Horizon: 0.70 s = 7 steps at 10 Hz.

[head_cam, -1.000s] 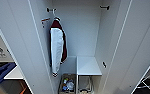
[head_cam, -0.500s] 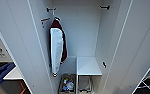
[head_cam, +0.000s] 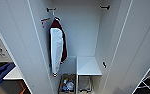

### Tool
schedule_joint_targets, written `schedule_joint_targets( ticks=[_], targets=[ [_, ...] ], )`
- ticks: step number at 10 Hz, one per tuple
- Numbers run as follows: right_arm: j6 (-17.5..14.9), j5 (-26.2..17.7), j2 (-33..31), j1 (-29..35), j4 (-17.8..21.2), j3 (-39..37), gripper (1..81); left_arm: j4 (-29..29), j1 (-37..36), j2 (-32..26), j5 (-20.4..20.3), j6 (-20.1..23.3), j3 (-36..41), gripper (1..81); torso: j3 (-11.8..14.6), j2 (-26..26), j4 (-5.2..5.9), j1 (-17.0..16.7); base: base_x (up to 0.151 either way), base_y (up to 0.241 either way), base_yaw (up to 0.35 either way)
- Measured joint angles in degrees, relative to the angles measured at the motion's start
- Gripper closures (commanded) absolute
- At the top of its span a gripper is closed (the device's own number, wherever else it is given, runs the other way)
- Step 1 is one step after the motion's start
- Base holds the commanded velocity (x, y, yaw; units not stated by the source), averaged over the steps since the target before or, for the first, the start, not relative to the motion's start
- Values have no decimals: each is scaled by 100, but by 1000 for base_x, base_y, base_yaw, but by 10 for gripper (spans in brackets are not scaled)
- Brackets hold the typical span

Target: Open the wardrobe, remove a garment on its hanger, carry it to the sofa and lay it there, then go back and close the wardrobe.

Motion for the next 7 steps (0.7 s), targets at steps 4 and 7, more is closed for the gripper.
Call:
schedule_joint_targets(
  ticks=[4,7],
  targets=[
    [16,-6,-1406,328,1,1632,10,-2,-74,-990,-168,-2,1558,10,190,2,0,4,0,0,0],
    [46,17,-2026,428,6,2231,10,-28,-190,-2408,-553,-144,2837,10,389,0,0,-2,0,0,0]
  ],
)
